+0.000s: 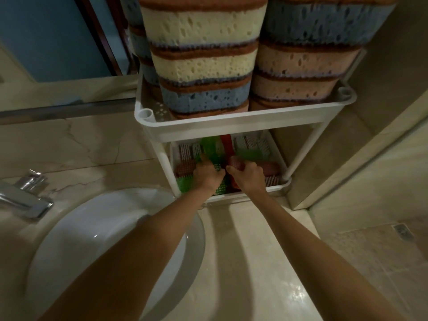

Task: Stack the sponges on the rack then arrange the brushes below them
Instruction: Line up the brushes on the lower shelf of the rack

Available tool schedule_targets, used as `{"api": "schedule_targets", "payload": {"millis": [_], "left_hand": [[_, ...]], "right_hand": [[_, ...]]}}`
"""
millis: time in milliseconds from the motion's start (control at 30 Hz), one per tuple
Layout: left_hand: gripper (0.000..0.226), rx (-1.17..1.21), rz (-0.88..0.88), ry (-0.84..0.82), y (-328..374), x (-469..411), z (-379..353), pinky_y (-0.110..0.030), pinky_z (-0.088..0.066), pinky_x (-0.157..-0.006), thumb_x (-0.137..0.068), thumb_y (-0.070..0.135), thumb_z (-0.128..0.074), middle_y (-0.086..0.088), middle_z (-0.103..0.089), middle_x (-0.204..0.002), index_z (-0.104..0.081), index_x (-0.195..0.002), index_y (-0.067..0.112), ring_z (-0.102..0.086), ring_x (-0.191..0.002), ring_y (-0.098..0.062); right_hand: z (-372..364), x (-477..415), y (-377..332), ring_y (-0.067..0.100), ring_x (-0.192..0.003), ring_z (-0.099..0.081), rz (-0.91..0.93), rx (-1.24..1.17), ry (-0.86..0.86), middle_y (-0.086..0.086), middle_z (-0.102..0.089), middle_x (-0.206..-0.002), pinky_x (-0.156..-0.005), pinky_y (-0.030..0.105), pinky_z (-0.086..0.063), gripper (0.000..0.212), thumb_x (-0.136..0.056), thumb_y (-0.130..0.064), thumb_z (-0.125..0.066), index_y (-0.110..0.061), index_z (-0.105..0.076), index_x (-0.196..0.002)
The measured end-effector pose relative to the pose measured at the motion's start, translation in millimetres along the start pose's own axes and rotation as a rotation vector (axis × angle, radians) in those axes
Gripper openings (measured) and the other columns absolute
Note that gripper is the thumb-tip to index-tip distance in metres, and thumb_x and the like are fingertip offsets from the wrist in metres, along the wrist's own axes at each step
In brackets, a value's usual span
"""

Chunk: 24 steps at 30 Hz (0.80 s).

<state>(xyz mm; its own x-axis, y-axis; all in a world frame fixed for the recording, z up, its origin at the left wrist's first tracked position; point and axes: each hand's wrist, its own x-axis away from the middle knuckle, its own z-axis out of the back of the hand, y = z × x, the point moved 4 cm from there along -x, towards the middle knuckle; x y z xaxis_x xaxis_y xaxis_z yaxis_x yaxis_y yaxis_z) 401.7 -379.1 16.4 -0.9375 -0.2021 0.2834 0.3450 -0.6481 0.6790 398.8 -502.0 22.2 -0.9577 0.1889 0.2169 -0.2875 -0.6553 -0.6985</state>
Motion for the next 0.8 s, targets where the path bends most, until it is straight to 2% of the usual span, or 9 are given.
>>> {"api": "schedule_targets", "payload": {"millis": [67,233,367,433,533,600,800], "left_hand": [[0.058,0.044,0.023,-0.005,-2,-1,1,-0.047,-0.059,-0.071,-0.087,0.025,-0.06,-0.02,-0.055,-0.124,-0.034,-0.134,0.006,-0.063,-0.102,-0.04],[0.044,0.098,0.015,-0.048,-4,-3,-1,-0.031,-0.057,-0.05,-0.092,0.023,-0.055,-0.019,-0.058,-0.119,-0.04,-0.129,0.006,-0.067,-0.093,-0.037],[0.029,0.083,-0.021,-0.021,-4,0,4,-0.045,-0.059,-0.062,-0.098,0.015,-0.04,-0.027,-0.06,-0.109,-0.043,-0.122,-0.002,-0.068,-0.084,-0.044],[0.025,0.031,-0.051,0.002,-3,1,5,-0.05,-0.058,-0.067,-0.098,0.01,-0.039,-0.029,-0.061,-0.105,-0.046,-0.116,-0.005,-0.067,-0.084,-0.045],[0.028,-0.087,-0.093,0.049,-4,4,5,-0.045,-0.056,-0.076,-0.096,0.017,-0.044,-0.028,-0.064,-0.098,-0.057,-0.1,-0.007,-0.066,-0.088,-0.042],[0.038,-0.16,-0.099,0.052,-8,7,4,-0.042,-0.051,-0.075,-0.096,0.024,-0.045,-0.027,-0.066,-0.093,-0.062,-0.089,-0.008,-0.065,-0.088,-0.039],[0.04,-0.178,-0.093,-0.02,-14,8,-2,-0.041,-0.049,-0.073,-0.097,0.025,-0.041,-0.028,-0.064,-0.091,-0.06,-0.077,-0.004,-0.062,-0.084,-0.038]], "right_hand": [[-2,0,-1,0.036,-0.107,-0.06,0.014,0.033,-0.024,0.024,-0.064,-0.112,-0.087,0.037,-0.047,0.048,-0.084,-0.038,-0.062,0.003,-0.061,-0.11],[-6,3,5,0.038,-0.107,-0.059,0.037,0.108,-0.073,0.025,-0.063,-0.113,-0.087,0.037,-0.046,0.046,-0.088,-0.036,-0.058,0.004,-0.058,-0.111],[-5,3,10,0.039,-0.105,-0.059,0.069,0.076,-0.053,0.026,-0.064,-0.11,-0.085,0.038,-0.045,0.042,-0.088,-0.033,-0.06,0.004,-0.058,-0.109],[-1,3,13,0.039,-0.105,-0.06,0.085,0.072,-0.035,0.027,-0.065,-0.109,-0.084,0.039,-0.045,0.039,-0.089,-0.03,-0.058,0.003,-0.059,-0.109],[2,5,14,0.04,-0.105,-0.059,0.109,0.107,-0.028,0.027,-0.064,-0.11,-0.084,0.04,-0.045,0.035,-0.09,-0.025,-0.057,0.004,-0.058,-0.11],[2,6,15,0.04,-0.105,-0.059,0.115,0.131,-0.025,0.027,-0.063,-0.11,-0.084,0.041,-0.045,0.033,-0.091,-0.023,-0.056,0.004,-0.057,-0.11],[1,7,15,0.04,-0.11,-0.056,0.134,0.195,-0.026,0.026,-0.061,-0.115,-0.088,0.043,-0.044,0.031,-0.093,-0.02,-0.051,0.001,-0.053,-0.116]]}}
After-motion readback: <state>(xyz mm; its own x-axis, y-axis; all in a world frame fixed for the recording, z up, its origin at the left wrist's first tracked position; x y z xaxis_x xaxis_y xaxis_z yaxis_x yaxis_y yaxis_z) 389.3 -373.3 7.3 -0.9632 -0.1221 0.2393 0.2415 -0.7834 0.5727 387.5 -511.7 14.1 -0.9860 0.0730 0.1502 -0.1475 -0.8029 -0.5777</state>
